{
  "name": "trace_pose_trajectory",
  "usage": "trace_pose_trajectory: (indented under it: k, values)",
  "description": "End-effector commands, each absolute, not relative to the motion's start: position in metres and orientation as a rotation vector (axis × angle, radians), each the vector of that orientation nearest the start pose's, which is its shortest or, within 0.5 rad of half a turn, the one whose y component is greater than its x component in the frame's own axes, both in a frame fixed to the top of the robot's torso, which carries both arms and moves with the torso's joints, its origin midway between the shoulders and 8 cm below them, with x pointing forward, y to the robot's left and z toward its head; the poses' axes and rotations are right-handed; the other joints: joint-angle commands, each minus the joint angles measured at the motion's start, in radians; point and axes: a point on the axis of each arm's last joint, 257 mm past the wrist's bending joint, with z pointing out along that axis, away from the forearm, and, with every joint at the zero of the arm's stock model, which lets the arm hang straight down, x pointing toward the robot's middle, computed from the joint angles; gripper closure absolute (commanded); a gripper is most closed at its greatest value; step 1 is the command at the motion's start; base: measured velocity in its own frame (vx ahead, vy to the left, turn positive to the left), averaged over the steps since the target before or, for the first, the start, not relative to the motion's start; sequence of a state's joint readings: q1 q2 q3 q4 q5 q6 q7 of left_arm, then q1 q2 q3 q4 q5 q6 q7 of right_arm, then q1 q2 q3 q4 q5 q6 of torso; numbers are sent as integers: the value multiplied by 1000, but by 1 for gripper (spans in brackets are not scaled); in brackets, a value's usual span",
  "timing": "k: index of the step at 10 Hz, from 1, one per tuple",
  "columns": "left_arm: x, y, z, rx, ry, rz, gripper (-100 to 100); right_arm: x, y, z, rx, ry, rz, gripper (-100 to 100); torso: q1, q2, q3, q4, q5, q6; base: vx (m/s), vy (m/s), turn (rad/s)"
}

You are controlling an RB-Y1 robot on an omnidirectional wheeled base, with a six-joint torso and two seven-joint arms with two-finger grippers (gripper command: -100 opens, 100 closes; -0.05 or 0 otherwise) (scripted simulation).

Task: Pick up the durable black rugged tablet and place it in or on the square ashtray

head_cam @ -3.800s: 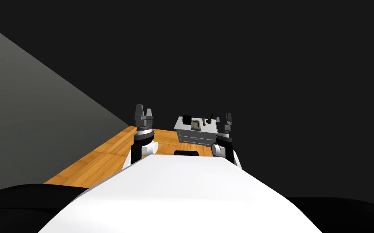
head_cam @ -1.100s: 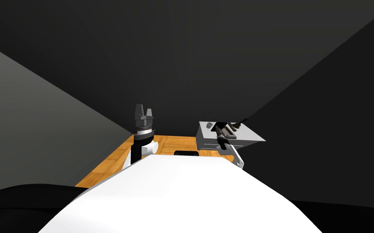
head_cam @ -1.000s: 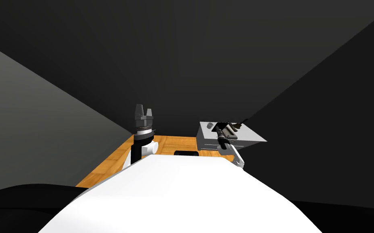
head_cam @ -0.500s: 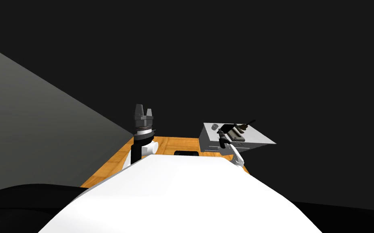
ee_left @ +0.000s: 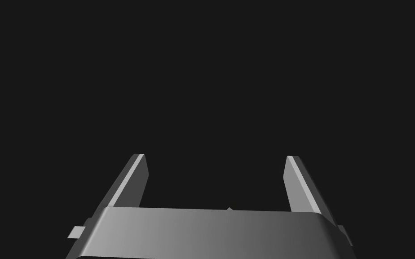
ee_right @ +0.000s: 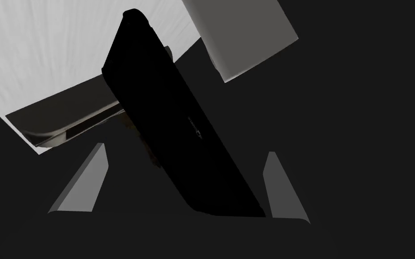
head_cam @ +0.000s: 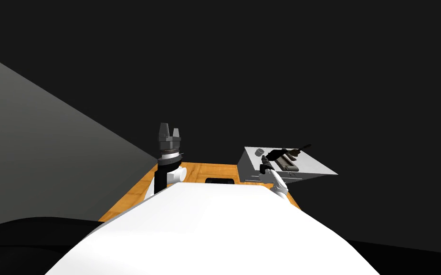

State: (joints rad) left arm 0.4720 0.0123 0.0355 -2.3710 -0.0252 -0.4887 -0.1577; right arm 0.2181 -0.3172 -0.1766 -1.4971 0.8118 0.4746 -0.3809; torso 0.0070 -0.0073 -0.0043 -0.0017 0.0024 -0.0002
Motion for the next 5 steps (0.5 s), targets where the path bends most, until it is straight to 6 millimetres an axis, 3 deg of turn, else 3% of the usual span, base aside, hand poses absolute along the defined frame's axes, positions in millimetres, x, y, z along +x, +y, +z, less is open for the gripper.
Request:
trace_pose_trajectory:
  k: [1, 2, 3, 5]
  values:
    - [326, 278, 71, -489, 592, -1134, 0, 359, -580, -361, 1271, 1474, -175, -100, 0, 0, 0, 0, 0, 0, 142, 189, 39]
    - [326, 278, 71, -489, 592, -1134, 0, 349, -586, -370, 1275, 1489, -219, -100, 3, -2, -1, 0, 1, 0, 112, 145, -3]
    - [326, 278, 71, -489, 592, -1134, 0, 340, -605, -366, 1288, 1463, -290, -100, 1, -1, -1, 0, 0, 0, 95, 117, 25]
    - [326, 278, 71, -489, 592, -1134, 0, 333, -607, -374, 1291, 1478, -312, -100, -3, 1, 0, 0, 0, 0, 54, 58, 3]
